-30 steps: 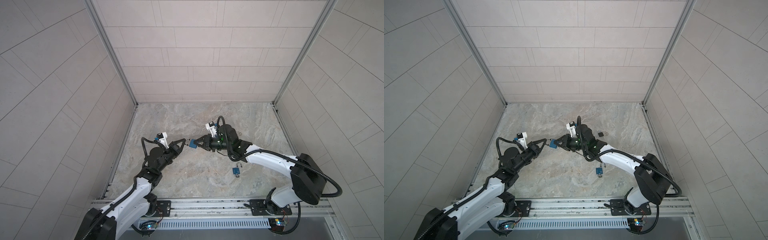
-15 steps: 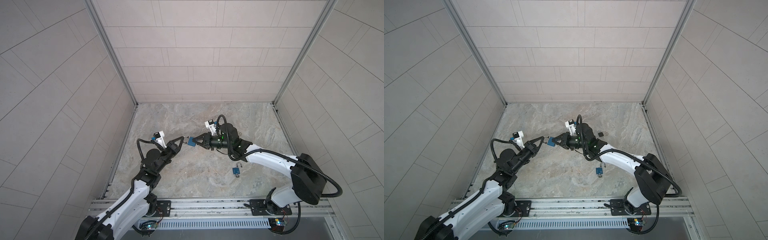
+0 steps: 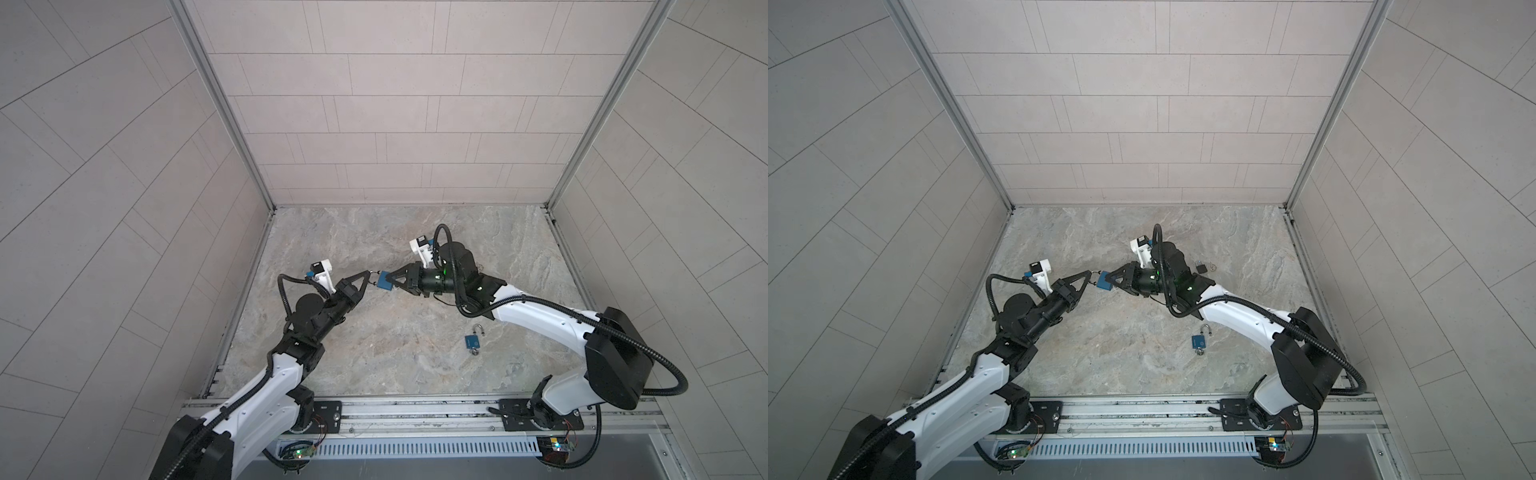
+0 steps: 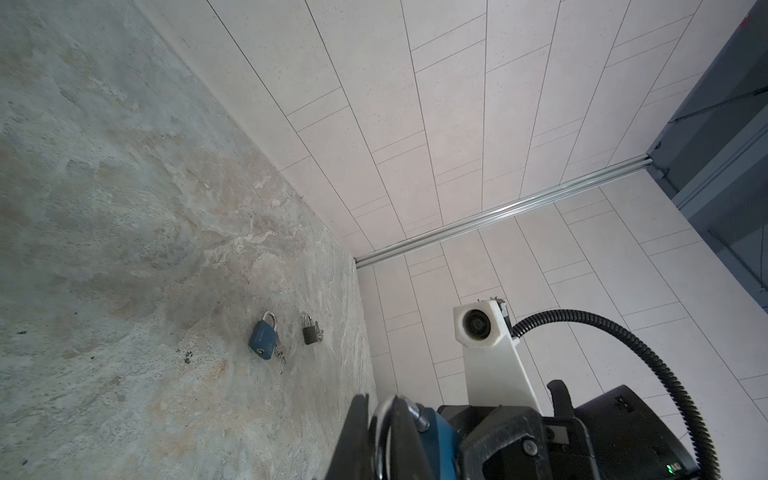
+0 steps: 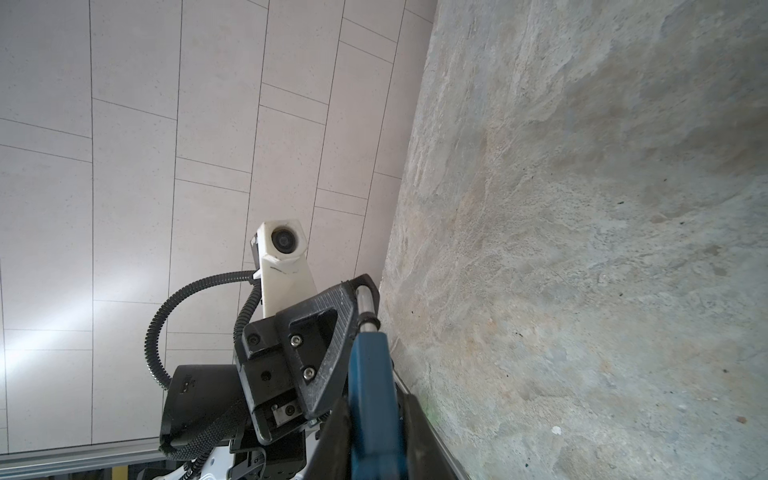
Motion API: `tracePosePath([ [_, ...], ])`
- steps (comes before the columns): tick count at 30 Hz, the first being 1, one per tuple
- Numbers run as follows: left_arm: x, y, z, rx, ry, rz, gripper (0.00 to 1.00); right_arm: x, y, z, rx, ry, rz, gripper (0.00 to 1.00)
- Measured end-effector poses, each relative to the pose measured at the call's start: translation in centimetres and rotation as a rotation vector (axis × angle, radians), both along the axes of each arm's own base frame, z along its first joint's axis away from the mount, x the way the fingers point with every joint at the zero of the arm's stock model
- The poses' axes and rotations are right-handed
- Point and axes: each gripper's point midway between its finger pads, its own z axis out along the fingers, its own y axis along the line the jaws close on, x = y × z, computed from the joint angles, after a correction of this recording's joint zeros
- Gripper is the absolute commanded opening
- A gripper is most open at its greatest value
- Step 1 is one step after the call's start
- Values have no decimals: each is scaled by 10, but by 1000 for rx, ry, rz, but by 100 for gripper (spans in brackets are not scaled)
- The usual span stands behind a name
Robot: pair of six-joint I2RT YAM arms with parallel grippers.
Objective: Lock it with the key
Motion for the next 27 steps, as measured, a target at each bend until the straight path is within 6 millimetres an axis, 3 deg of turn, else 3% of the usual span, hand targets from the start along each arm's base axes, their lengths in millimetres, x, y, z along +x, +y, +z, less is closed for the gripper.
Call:
tracePosePath([
  [27,20,21,4,-23,7,147,4,25,31,7,-12,-48,60,0],
])
